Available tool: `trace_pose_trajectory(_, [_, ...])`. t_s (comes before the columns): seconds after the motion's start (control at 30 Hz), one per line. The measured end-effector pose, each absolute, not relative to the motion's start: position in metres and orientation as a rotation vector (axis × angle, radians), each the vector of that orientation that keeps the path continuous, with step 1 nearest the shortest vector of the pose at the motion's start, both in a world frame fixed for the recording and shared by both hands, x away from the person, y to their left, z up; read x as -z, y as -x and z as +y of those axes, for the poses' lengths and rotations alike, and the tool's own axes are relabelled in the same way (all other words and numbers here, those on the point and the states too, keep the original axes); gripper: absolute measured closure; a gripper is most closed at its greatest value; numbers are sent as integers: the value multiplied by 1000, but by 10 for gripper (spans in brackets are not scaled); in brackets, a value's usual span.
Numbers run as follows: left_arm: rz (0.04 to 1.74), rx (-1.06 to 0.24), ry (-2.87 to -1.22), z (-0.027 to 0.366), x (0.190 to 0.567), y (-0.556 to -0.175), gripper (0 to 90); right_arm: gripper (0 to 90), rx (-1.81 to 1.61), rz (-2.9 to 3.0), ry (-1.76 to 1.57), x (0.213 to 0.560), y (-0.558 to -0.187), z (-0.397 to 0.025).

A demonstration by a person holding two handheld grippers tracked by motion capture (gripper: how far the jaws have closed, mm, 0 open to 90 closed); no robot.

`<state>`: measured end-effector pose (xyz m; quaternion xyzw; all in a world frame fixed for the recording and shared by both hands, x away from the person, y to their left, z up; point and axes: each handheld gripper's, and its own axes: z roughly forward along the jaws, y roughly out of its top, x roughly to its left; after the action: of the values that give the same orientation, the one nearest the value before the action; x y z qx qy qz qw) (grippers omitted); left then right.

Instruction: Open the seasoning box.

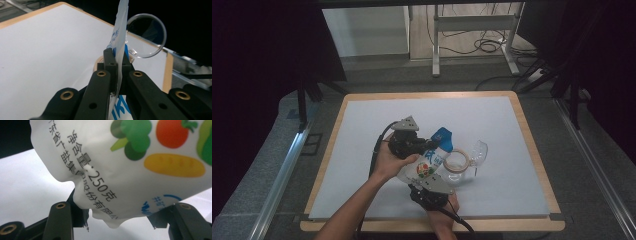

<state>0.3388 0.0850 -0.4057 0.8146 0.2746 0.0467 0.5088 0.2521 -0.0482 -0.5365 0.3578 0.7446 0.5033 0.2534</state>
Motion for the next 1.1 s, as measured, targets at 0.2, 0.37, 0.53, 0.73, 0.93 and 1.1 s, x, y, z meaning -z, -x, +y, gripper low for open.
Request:
trace_pose_trajectory(0.2, [661,-125,-1991,83,403,-340,900,443,-1390,2021,-985,536,-253,-47])
trace_pose_trajectory(0.37, [669,-140,-2026,79,399,-342,900,444,-1401,2013,-989,534,-254,-45])
trace_pose_trajectory(0.53, [672,-129,-2039,78,397,-344,900,454,-1398,1993,-986,532,-253,-42])
trace_pose_trajectory(0.73, [673,-118,-2064,75,398,-348,900,460,-1378,1989,-977,532,-252,-39])
trace_pose_trajectory(0.93, [656,-115,-2098,69,396,-349,900,462,-1366,1991,-973,532,-252,-39])
trace_pose_trajectory(1.1, [647,-103,-2117,65,395,-351,900,463,-1359,1988,-974,531,-253,-39])
